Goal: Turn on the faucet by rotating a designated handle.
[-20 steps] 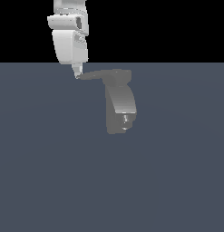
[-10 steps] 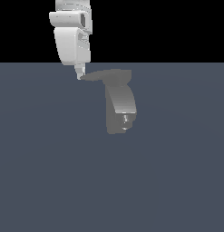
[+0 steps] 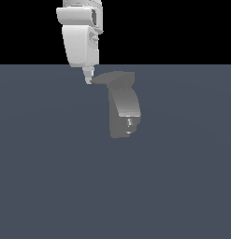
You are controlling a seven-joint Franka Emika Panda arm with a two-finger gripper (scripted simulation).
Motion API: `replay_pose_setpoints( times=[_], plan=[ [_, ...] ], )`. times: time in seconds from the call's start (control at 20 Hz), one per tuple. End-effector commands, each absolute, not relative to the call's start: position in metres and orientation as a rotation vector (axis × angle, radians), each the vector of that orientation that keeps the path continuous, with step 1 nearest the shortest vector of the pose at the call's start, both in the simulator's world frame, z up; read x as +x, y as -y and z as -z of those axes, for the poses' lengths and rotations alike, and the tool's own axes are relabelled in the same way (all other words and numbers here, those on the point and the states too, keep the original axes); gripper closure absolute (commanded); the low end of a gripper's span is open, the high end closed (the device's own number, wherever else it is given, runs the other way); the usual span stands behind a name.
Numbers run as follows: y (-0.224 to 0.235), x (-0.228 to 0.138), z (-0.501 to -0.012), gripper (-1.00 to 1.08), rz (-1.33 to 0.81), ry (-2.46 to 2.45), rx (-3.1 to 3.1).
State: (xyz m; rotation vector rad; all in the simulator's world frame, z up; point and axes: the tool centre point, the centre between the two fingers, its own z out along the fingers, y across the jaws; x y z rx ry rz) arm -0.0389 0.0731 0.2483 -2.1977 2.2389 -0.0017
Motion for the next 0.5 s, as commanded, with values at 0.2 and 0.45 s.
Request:
replay_pose_setpoints(
  times=[0.2,0.45],
  plan=[
    [-0.054,-0.057,-0.248,1.08,0.001,-2.250,-2.191],
    [-0.044,-0.070,-0.248,1.08,0.000,-2.250,-2.192]
  ],
)
